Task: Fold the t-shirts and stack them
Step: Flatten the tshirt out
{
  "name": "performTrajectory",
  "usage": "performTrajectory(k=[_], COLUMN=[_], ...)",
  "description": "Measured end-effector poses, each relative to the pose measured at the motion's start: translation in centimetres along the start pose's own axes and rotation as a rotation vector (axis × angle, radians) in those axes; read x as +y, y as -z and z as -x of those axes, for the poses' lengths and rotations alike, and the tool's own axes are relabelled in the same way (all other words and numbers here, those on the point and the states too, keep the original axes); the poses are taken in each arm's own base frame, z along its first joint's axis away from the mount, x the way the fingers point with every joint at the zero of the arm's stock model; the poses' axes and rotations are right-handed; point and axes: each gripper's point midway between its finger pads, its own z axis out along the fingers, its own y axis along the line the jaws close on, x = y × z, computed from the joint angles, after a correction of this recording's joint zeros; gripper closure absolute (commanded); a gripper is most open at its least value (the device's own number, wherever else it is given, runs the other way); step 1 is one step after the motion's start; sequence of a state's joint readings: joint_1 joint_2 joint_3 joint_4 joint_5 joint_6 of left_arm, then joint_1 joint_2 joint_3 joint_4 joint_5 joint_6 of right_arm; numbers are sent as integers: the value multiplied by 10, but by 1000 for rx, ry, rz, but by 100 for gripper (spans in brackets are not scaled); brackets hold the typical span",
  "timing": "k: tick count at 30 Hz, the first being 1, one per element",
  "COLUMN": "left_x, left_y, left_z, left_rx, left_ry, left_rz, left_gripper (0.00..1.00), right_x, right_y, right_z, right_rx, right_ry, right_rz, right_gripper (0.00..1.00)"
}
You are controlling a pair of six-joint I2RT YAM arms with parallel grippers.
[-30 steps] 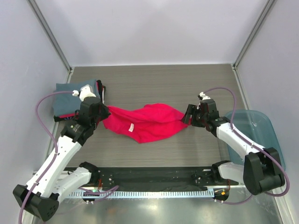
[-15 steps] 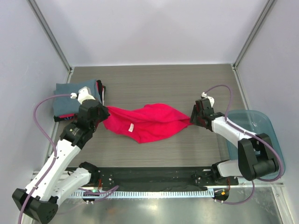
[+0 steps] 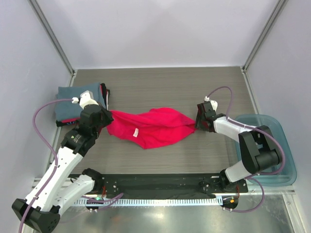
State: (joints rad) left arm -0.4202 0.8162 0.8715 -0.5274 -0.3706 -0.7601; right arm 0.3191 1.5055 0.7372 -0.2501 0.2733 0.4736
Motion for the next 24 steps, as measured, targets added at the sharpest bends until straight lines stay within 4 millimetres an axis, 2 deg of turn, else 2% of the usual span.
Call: performTrajectory(k=[1,4,5,7,8,9,10,16,18,20,22,24], left_x=[0,1,1,2,2,2,2,2,2,1,0,0], left_y=[0,-1,-1,-1,-1,-1,-1,-2,-2,-5,-11,-18], left_z=[0,-2,-2,-3,-3,-3,-3,-3,-4,-5,-9,-16], left_rx=[0,3,4,5,5,5,5,4,3,6,22,48], left_ry=[0,-2,-2,-3,-3,-3,-3,-2,-2,-3,-5,-9], left_rz=[1,3,3,4,5,5,4,3,3,4,9,17], left_gripper=[100,100,100,100,100,100,100,100,100,100,100,100], right_x=[2,7,8,11,12,12,13,12,10,9,9,2], right_y=[-1,-3,-3,-3,-3,-3,-3,-1,5,16,35,63], right_z=[1,4,4,4,4,4,4,8,15,32,70,123], right_rx=[-2,-11,-12,-13,-13,-12,-12,-27,-47,-74,-150,-256], right_ry=[1,4,2,0,-2,-1,2,-3,-11,-33,-89,-168], right_rz=[3,15,19,28,31,34,41,35,29,31,52,76], right_gripper=[50,64,71,75,81,93,98,99,99,99,99,99])
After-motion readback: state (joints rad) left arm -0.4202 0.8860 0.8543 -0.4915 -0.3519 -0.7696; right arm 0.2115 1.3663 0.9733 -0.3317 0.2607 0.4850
